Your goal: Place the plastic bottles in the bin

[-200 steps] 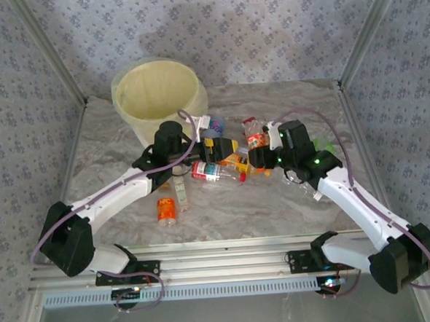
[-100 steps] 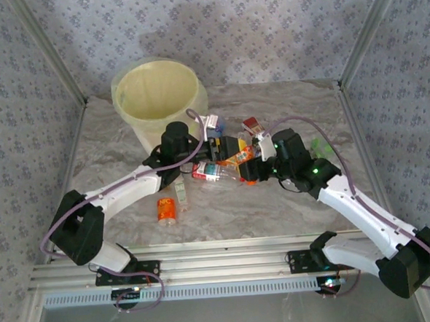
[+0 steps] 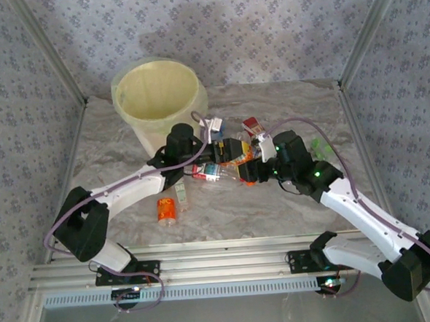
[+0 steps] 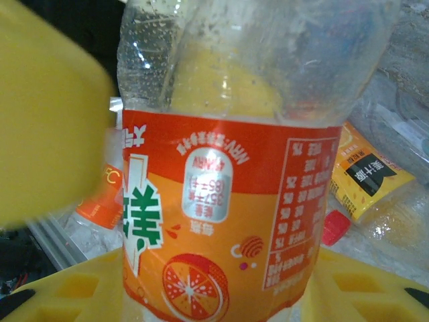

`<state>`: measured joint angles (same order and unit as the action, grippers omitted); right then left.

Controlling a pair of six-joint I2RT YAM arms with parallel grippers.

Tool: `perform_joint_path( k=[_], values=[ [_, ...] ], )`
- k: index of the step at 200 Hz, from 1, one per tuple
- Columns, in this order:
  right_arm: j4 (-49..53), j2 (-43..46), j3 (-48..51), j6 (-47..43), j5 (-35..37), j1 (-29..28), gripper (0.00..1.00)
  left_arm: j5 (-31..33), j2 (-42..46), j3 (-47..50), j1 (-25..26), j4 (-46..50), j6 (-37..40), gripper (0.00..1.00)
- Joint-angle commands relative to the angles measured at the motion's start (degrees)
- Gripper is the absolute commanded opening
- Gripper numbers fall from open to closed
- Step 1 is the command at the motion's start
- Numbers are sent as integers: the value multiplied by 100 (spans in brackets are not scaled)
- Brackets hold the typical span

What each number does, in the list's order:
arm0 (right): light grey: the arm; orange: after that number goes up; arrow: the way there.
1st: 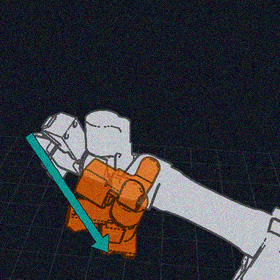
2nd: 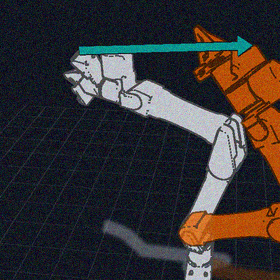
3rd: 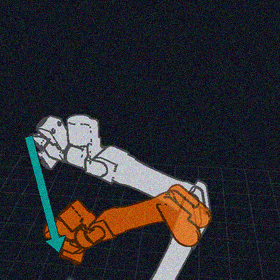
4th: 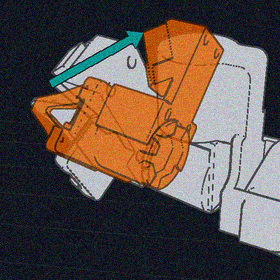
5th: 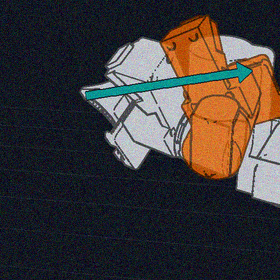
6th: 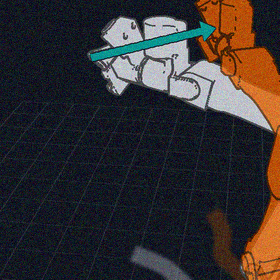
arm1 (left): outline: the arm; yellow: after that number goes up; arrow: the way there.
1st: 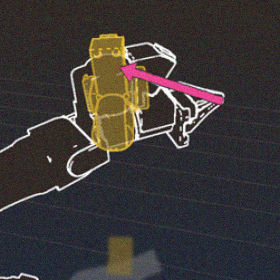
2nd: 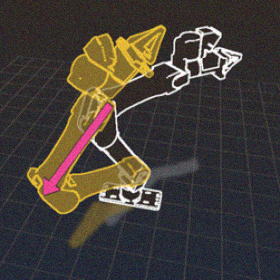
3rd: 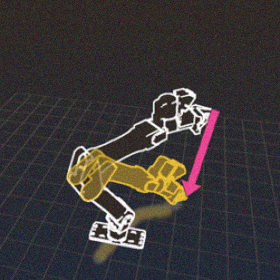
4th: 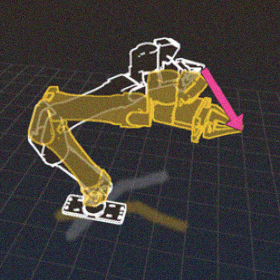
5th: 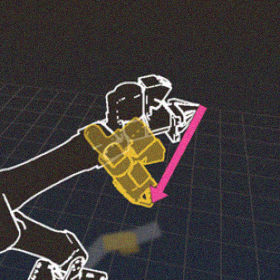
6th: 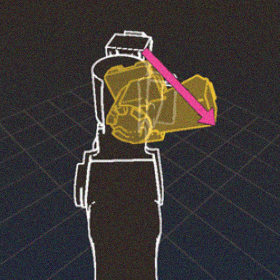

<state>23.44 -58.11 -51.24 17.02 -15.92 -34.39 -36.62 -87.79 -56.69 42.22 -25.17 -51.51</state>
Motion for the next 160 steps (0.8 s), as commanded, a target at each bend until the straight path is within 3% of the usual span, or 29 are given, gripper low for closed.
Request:
perform_joint_path(
  k=[1,70,115,144,160],
  values=[
    [-120,168,52,2,-52,-36,53,38,-29,-184,68,233,222,100],
    [-177,83,73,17,-306,-103,52,-109,-68,-227,115,-205,-132,93],
    [-228,-82,97,30,-307,-143,52,-100,37,-186,133,-173,-105,81],
    [-257,-169,126,55,-115,-199,52,-48,211,-102,142,-122,-73,66],
    [-228,-225,98,40,-58,-241,54,9,345,-88,138,5,-14,63]
  ],
)
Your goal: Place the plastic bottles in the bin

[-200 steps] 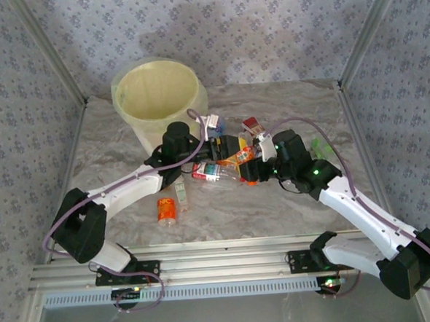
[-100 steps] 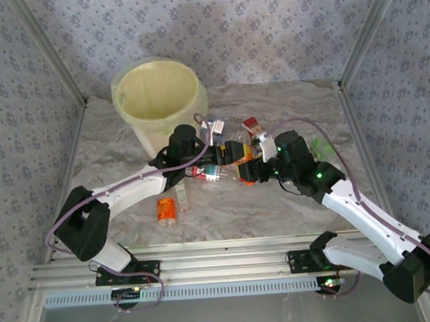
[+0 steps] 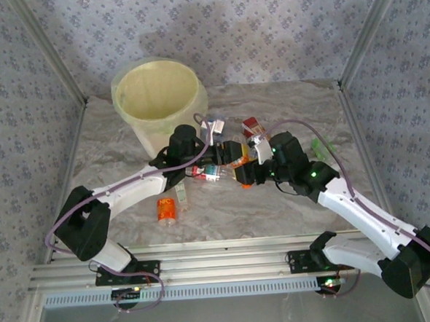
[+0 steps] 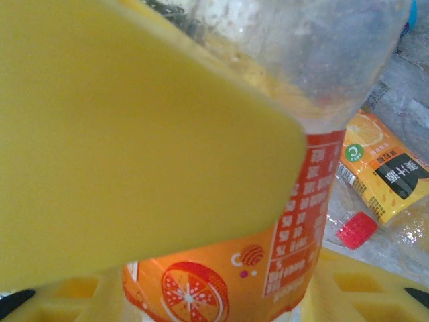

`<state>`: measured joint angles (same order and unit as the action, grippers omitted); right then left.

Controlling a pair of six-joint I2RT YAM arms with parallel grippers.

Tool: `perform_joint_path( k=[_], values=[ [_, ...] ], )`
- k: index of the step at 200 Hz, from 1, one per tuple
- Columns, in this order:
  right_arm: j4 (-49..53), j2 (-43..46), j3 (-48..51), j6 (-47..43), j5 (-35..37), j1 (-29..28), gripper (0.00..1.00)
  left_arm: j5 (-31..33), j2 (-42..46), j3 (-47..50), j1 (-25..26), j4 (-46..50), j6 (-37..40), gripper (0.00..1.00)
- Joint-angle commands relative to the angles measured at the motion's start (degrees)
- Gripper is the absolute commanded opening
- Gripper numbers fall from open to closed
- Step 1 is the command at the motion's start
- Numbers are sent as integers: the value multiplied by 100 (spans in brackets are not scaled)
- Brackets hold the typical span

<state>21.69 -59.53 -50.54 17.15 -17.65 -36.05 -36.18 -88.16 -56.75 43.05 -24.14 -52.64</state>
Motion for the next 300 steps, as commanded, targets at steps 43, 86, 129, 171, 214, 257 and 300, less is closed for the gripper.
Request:
perform_joint_path(
  k=[43,86,129,171,214,257,300],
  values=[
    [-58,-119,-66,58,177,-112,55,106,678,-57,78,228,179,54],
    [-33,-199,-340,115,172,-152,59,270,1022,-59,56,644,312,47],
    [-48,-208,-520,180,157,-198,73,323,1237,-343,-101,1285,438,44],
    [-16,-192,-647,174,55,-231,85,428,1401,-646,-362,2005,642,43],
    [-13,-49,-645,122,-109,-266,95,480,1512,-1057,-693,2703,997,43],
    [36,232,-631,104,-169,-268,100,595,1550,-1631,-1133,3394,1459,43],
    [172,491,-658,169,219,-255,100,863,1404,-2331,-1658,3966,1933,43]
  ],
)
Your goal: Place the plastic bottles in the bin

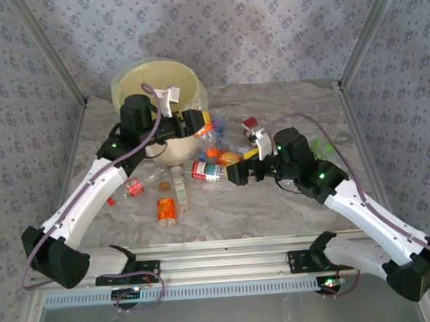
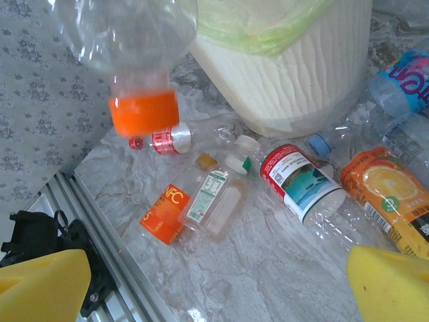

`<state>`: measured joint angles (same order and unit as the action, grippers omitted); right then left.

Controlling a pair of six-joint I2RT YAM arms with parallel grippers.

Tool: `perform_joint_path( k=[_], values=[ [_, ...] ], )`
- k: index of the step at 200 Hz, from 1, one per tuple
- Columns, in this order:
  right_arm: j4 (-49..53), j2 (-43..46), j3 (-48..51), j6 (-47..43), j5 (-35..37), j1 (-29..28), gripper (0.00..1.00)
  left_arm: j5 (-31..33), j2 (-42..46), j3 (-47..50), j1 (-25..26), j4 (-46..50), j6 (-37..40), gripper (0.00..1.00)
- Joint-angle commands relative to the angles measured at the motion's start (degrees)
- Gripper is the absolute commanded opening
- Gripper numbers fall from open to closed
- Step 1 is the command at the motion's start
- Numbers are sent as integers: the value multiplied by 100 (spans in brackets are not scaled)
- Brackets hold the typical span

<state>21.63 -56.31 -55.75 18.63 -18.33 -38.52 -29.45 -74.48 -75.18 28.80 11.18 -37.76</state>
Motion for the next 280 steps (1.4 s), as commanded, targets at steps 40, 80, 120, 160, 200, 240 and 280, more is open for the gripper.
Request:
perform_joint_path(
  k=[40,80,120,160,200,240,280],
  values=[
    [200,278,-216,133,897,-8,100,319,-247,-1220,-737,665,752,43],
    [195,406,-226,309,1726,5,99,508,-605,-1826,-1158,759,929,44],
    [308,367,-372,639,2381,42,100,827,-851,-2062,-1470,763,1135,44],
    [408,185,-577,711,2621,74,99,904,-1158,-2154,-1748,797,1330,44],
    [287,19,-540,808,2686,118,99,823,-1396,-2333,-1972,867,1513,45],
    [257,-126,-577,756,2559,139,99,840,-1706,-2630,-2045,1041,1716,45],
    [348,-195,-689,648,2263,154,100,951,-2097,-2976,-2048,1210,1992,46]
  ],
)
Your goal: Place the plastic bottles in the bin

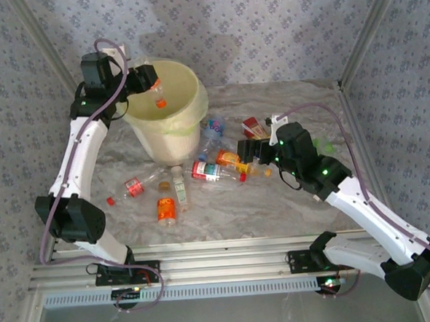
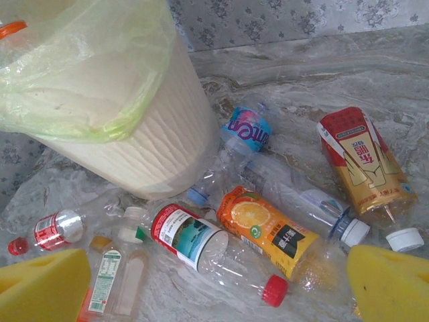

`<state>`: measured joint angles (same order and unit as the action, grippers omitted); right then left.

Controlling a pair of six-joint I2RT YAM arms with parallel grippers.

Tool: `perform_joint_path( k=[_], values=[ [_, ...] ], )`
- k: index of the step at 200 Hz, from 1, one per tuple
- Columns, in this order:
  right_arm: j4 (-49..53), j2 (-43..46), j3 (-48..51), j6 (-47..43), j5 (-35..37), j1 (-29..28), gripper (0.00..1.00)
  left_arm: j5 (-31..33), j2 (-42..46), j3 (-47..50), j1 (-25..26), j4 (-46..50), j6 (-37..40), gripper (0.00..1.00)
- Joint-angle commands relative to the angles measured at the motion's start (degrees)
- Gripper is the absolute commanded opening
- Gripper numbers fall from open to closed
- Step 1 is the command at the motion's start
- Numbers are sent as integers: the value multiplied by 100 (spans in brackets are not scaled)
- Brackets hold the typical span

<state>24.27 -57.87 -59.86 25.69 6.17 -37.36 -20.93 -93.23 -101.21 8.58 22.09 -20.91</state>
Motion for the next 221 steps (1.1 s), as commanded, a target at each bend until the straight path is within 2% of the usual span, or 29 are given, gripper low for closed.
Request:
perform_joint_path(
  k=[1,105,117,163,221],
  values=[
    [85,-40,-275,-57,-191,37,100,98,-239,-391,-29,120,316,46],
    [309,223,-202,-274,-409,34,100,530,-667,-855,-21,692,987,48],
    [333,277,-162,-323,-418,41,100,424,-696,-881,-23,751,983,48],
    [612,363,-151,-555,-442,19,100,478,-892,-915,220,1087,1203,49],
    [1304,446,23,-539,52,19,100,880,-1651,-1576,536,2006,1442,54]
  ],
)
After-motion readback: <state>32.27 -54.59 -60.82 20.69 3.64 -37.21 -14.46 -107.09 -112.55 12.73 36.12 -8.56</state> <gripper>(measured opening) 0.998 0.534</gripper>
